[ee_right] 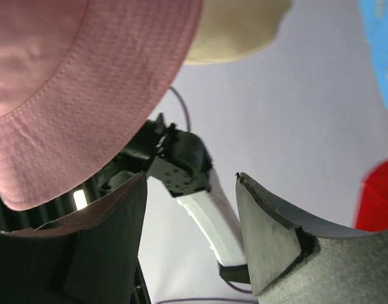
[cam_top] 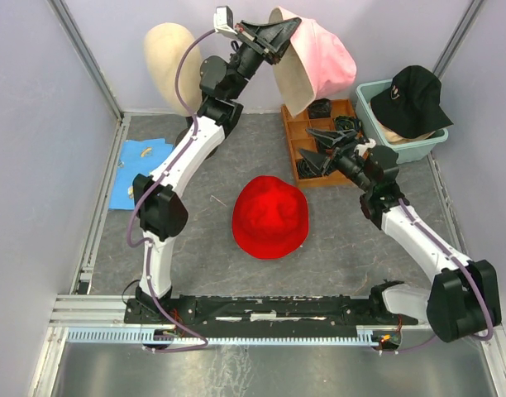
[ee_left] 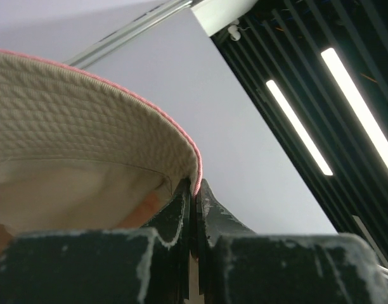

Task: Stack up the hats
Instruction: Stack the hat on the hat.

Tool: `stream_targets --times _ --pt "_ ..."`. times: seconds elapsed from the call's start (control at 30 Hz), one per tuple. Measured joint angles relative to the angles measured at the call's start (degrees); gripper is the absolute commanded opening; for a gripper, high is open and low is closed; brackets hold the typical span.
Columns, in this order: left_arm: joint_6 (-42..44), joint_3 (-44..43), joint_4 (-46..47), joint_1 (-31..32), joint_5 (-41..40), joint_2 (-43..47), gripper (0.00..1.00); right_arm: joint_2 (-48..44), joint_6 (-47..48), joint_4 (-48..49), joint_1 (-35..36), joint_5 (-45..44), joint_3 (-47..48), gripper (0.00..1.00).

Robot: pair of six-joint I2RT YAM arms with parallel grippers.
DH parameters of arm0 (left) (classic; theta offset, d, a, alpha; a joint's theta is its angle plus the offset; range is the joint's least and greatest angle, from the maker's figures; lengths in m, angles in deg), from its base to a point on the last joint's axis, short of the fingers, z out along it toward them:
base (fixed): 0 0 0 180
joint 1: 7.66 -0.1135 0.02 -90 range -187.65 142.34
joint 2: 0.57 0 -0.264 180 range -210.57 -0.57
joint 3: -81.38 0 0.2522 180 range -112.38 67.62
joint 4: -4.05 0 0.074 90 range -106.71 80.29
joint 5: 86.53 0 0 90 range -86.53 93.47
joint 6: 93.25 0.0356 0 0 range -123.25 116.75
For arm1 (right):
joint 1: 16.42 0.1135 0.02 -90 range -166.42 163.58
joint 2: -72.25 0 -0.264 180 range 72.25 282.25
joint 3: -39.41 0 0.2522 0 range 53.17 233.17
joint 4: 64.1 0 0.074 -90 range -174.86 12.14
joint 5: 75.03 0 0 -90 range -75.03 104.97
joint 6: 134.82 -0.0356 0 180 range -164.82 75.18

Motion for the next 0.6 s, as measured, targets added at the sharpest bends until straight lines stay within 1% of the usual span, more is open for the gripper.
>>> stream_targets --times 0.13,0.2,0.37,0.5,0.6 --pt "-1.5 -2.6 3.1 0.9 0.0 -0.8 0.03 -0.3 -1.8 9.2 3.9 -7.6 -0.2 0.66" --pt "-2.1 -3.4 4.1 1.4 0.0 -1.0 0.03 -0.3 -2.3 12.0 6.2 -11.5 -0.2 0.66" --pt "-2.6 -3.7 6.2 3.0 0.0 -1.0 0.03 0.4 -2.8 16.3 11.4 -22.1 -0.7 0.66" --pt "-2.6 -3.5 7.3 4.0 0.0 -1.0 0.03 1.0 -2.9 19.2 13.4 -29.4 -1.3 0.65" --pt "-2.6 -2.4 8.9 4.5 -0.1 -0.9 0.03 1.1 -2.9 20.6 13.8 -33.3 -1.5 0.64"
